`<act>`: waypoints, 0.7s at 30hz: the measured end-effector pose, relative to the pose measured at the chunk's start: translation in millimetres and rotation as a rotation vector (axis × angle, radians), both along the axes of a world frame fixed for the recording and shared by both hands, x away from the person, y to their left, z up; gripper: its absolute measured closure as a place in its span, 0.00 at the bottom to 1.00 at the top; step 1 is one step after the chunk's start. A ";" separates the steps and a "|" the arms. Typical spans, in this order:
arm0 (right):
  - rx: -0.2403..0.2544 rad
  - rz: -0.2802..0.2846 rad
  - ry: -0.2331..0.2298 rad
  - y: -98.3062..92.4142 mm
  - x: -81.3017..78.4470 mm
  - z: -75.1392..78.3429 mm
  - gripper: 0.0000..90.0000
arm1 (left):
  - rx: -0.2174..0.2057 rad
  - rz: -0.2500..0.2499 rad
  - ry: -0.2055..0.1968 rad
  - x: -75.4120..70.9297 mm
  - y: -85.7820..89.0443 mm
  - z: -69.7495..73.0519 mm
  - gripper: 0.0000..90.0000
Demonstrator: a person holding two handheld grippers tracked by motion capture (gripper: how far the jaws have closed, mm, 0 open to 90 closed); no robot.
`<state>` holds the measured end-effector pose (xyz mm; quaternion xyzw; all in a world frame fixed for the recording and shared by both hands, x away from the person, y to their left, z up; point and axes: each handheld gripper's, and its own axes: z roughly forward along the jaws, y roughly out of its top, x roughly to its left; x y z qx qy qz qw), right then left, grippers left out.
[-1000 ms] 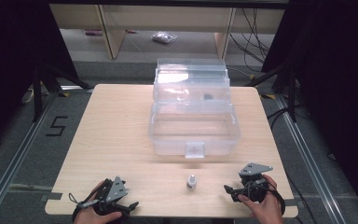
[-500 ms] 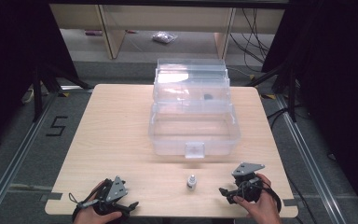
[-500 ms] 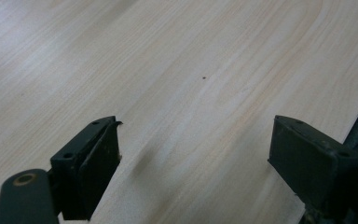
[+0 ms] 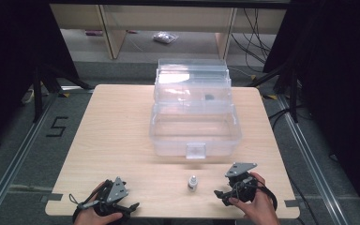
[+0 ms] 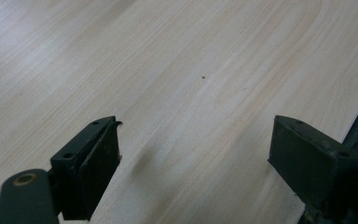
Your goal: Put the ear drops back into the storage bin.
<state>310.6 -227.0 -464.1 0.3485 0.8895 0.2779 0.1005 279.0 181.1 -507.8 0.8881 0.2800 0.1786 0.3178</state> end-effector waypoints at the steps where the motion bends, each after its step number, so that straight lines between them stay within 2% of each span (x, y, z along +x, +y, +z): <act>1: -0.001 0.007 -0.012 2.3 0.9 -0.7 0.27 | -0.008 -0.008 0.006 -0.4 0.3 0.2 0.17; 3: -0.017 0.042 0.001 8.3 1.6 2.8 0.27 | -0.001 -0.013 0.010 -1.0 0.7 0.9 0.17; 6: -0.036 0.057 -0.007 13.5 2.5 3.5 0.27 | 0.003 -0.004 0.003 -0.2 0.4 0.8 0.17; 7: -0.030 0.058 0.005 17.0 2.1 4.2 0.27 | 0.001 -0.009 0.005 -0.1 0.4 0.4 0.17; 8: -0.043 0.078 0.004 19.8 3.4 5.0 0.27 | -0.009 -0.010 0.009 -0.8 0.6 0.5 0.17; 9: -0.042 0.074 0.009 22.5 3.0 5.2 0.27 | 0.001 -0.017 0.010 -0.2 1.3 0.8 0.17; 11: -0.064 0.106 -0.004 29.6 5.6 7.9 0.28 | 0.004 0.001 -0.003 -0.1 0.0 0.0 0.17; 15: -0.101 0.147 -0.012 36.6 8.3 9.5 0.30 | -0.001 -0.016 0.009 -0.2 1.3 0.8 0.17; 16: -0.107 0.161 -0.001 39.5 8.5 10.7 0.30 | 0.001 -0.001 0.001 0.0 0.5 0.3 0.17; 20: -0.134 0.203 -0.002 49.2 12.5 13.0 0.33 | 0.001 -0.013 0.009 -0.9 1.2 1.1 0.17; 21: -0.138 0.207 0.010 51.6 12.8 13.6 0.33 | 0.002 -0.013 0.008 0.1 1.0 0.8 0.17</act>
